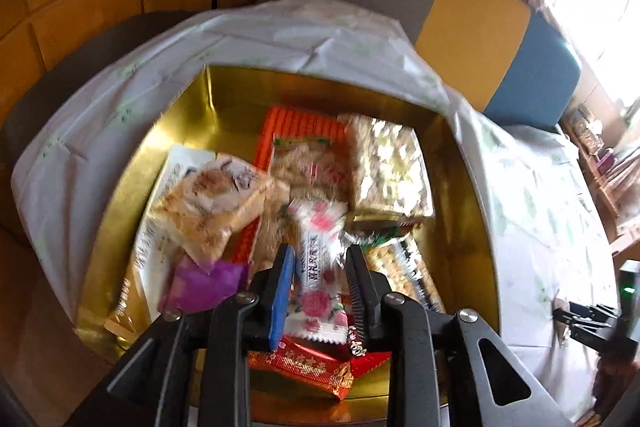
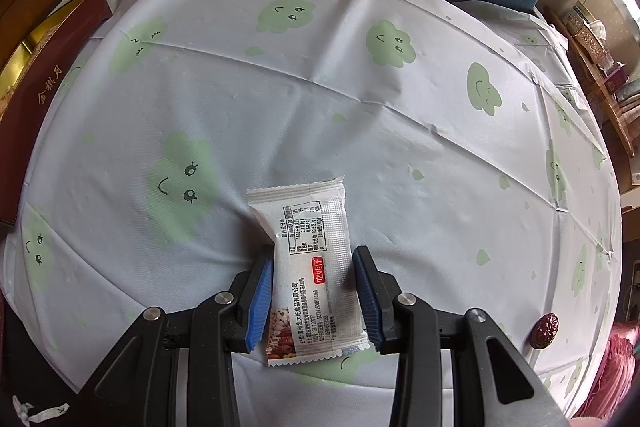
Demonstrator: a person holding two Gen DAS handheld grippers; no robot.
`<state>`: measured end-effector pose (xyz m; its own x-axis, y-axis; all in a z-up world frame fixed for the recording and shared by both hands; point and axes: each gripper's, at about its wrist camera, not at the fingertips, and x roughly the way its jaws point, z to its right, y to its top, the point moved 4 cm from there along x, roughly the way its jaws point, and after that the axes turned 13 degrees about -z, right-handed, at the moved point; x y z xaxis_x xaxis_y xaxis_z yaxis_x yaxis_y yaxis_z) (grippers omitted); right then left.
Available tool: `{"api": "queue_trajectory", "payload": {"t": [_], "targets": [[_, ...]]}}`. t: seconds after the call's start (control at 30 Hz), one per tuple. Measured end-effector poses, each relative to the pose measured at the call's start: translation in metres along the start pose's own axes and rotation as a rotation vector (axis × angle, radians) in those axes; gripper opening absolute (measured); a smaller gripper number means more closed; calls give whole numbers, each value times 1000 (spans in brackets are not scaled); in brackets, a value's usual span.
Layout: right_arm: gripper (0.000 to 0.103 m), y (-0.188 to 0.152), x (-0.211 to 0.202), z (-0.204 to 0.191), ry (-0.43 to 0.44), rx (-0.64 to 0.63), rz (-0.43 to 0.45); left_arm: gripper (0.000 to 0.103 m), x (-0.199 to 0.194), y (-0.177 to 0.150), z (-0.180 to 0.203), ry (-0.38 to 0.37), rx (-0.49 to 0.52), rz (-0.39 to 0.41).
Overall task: Organize snacks
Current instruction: 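Lower the floral candy bar into the tin and open the left gripper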
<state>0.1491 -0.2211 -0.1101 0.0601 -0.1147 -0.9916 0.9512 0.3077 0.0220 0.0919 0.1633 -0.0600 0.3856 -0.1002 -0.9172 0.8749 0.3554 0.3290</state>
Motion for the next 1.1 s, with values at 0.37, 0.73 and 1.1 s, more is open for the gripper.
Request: {"api": "queue_trajectory", "payload": {"t": [0.37,0.73,1.1], "targets": [[39,0,-1,-2,-14,-12,0,28,5,-19,-11,80,-1,7],[39,-2,-2,-5,-24,-15,3,29,-8,-28,0,109,40,31],[37,-5,-4,-11,-39,-15,11,29,-19,-39,5,111,67,51]]}}
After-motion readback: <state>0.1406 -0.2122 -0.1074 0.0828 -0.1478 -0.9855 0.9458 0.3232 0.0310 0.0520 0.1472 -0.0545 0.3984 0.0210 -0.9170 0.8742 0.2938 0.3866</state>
